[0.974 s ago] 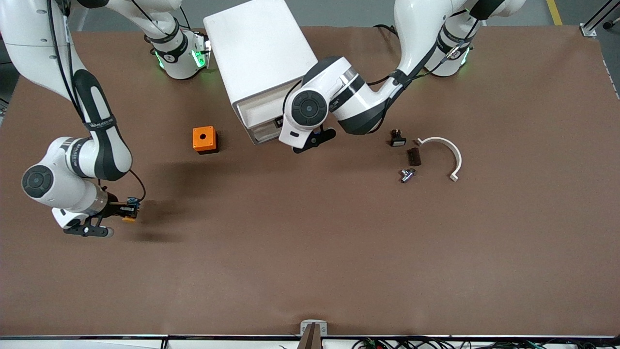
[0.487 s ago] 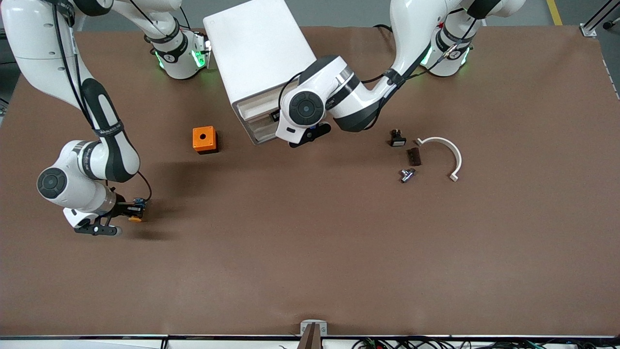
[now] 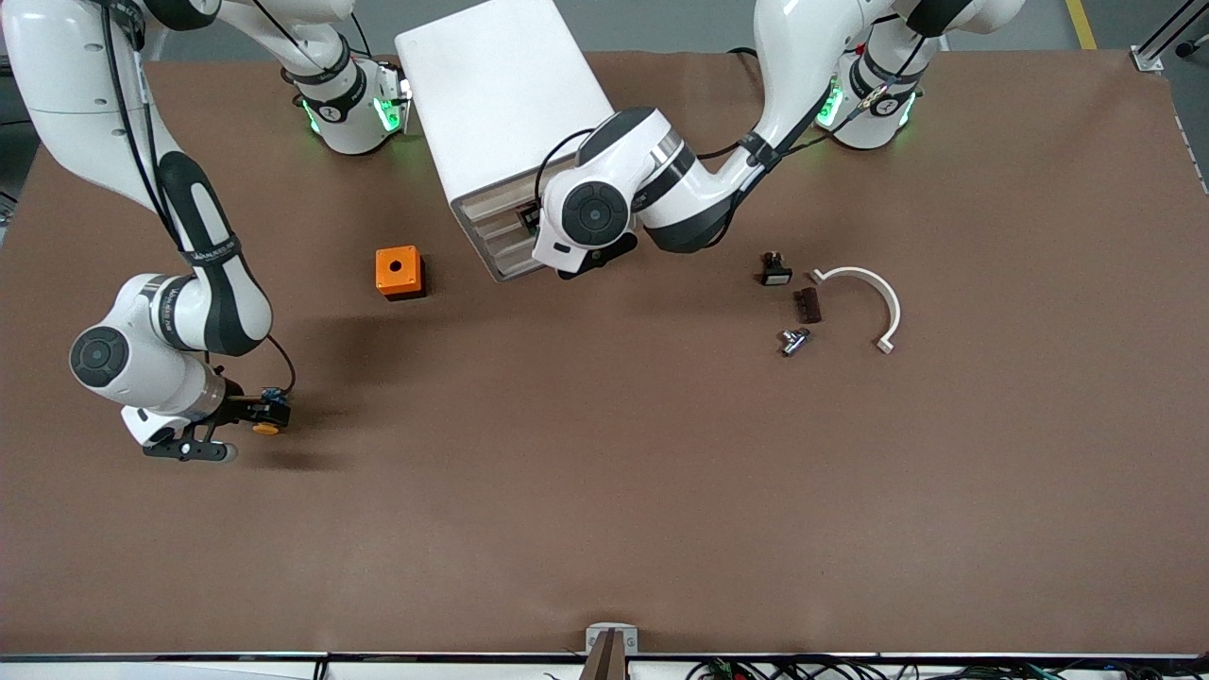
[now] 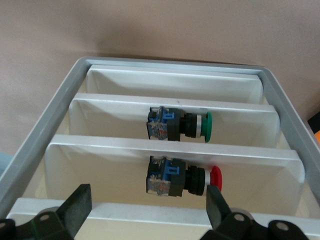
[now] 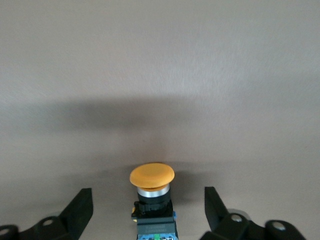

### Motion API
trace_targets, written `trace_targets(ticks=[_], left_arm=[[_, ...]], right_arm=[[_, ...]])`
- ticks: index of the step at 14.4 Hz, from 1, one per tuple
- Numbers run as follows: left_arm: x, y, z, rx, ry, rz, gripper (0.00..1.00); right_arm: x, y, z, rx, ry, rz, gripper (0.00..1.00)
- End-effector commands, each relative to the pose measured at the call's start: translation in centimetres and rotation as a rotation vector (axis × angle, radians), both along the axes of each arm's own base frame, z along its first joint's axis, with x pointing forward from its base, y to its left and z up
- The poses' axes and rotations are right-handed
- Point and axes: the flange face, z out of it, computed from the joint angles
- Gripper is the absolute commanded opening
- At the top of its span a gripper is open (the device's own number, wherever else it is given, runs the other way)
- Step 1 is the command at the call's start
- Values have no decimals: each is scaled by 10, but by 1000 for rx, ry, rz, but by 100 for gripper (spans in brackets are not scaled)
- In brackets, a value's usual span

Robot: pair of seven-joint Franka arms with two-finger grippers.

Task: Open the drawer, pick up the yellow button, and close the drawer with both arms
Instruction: 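Lower the button onto the table while the left gripper closes the drawer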

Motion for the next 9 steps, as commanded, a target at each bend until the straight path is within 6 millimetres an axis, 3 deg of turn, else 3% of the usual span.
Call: trace_targets(ticks=[1, 6, 9], left_arm=[[-11, -13, 1, -24, 33, 35, 100], [-9, -12, 3, -27, 30, 36, 100], [6, -1, 11, -33, 5, 46, 100]], right_arm=[[0, -1, 57, 5, -46, 7, 100], [-12, 5, 142, 13, -42, 12, 100], [-20, 6, 183, 22, -71, 7, 100]])
